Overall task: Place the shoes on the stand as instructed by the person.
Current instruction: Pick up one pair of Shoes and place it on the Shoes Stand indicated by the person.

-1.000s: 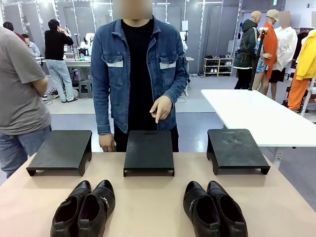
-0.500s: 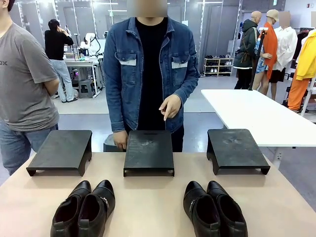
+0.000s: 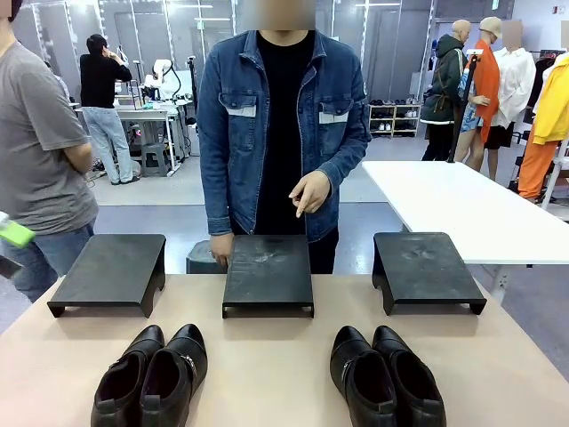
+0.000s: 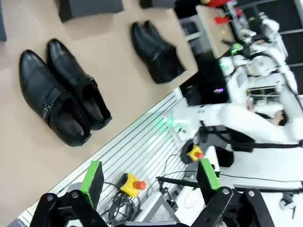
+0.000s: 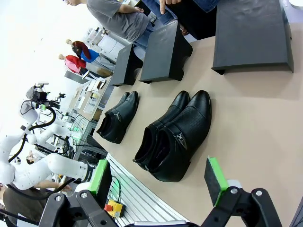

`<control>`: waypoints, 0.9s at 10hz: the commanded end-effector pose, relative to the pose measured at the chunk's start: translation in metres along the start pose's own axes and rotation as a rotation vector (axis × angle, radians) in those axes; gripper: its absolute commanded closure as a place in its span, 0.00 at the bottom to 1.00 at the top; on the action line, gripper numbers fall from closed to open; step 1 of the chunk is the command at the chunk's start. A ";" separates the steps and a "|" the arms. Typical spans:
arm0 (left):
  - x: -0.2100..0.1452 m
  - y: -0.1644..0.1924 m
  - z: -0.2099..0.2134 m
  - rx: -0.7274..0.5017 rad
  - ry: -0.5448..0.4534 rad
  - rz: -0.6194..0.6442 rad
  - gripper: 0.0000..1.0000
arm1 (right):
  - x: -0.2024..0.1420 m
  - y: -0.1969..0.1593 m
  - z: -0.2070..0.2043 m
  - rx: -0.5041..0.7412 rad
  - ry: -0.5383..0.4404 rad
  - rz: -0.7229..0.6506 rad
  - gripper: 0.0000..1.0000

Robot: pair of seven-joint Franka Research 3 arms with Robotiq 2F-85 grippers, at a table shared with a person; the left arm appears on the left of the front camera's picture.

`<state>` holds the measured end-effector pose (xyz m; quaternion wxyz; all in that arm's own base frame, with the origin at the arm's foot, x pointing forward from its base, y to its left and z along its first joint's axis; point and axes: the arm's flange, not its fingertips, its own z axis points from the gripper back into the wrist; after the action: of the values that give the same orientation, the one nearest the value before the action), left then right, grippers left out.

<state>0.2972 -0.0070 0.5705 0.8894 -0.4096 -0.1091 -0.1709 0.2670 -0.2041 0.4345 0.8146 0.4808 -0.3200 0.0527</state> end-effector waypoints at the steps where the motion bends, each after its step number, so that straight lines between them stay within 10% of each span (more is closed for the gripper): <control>1: 0.013 -0.024 -0.042 0.237 0.102 0.018 0.00 | 0.002 -0.001 0.001 0.011 -0.018 0.016 0.00; 4: 0.021 -0.044 -0.116 0.551 0.150 -0.028 0.00 | 0.002 -0.001 0.001 0.011 -0.018 0.016 0.00; 9: 0.007 -0.027 -0.193 0.723 0.118 0.050 0.00 | 0.002 -0.001 0.001 0.011 -0.018 0.016 0.00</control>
<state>0.3000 -0.1696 0.4823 0.9829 -0.0753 -0.0922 -0.1408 0.2672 -0.2040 0.4347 0.8145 0.4809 -0.3202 0.0526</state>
